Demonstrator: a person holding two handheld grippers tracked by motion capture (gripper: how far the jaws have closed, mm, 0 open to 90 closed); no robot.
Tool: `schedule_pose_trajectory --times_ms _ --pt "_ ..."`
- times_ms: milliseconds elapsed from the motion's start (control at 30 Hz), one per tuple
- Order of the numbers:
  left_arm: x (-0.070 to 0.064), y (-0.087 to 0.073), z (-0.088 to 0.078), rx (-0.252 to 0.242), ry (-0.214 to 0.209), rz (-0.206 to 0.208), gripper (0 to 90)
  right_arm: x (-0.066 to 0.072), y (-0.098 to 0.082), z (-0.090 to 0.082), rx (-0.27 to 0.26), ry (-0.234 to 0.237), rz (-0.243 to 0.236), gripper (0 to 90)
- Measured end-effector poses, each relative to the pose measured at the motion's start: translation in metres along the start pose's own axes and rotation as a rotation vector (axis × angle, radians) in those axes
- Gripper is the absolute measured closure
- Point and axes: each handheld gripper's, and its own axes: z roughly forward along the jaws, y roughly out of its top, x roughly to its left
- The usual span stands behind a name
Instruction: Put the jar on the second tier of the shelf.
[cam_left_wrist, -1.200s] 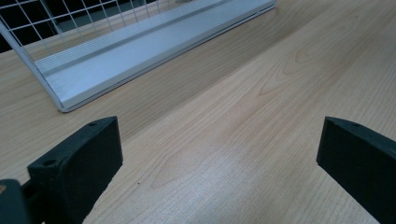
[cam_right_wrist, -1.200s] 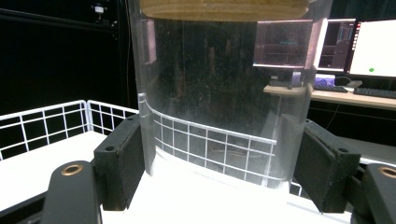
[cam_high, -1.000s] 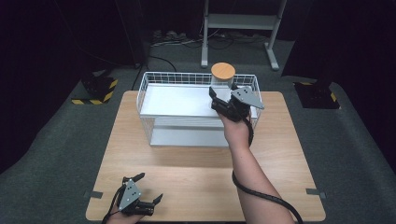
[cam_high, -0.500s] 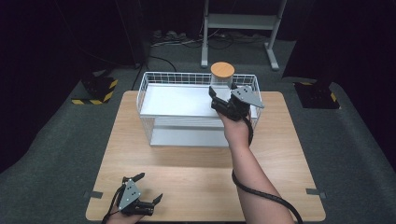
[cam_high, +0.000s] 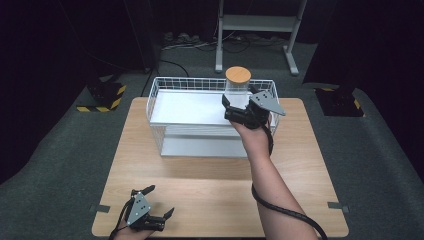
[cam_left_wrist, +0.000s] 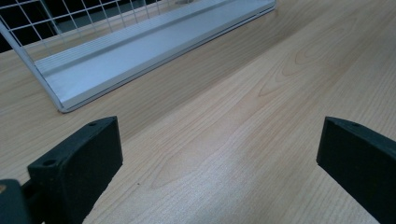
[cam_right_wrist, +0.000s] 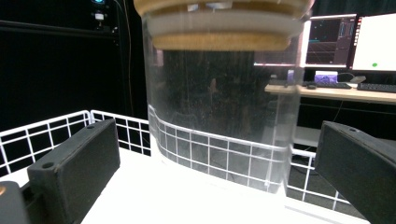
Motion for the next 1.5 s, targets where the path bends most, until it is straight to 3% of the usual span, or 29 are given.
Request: schedule_pose_trajectory --times_ms 333,1167,1500 --pt "-0.001 0.000 0.000 0.005 0.002 0.007 0.6 0.003 -0.001 -0.015 0.004 0.019 -0.002 0.0" --pt "-0.002 0.001 0.002 0.018 0.004 0.019 0.6 0.018 -0.016 -0.070 0.036 0.055 -0.078 0.0" --pt "-0.003 0.001 0.002 0.029 0.010 0.026 0.6 0.014 -0.030 -0.096 0.066 0.055 -0.090 0.1"
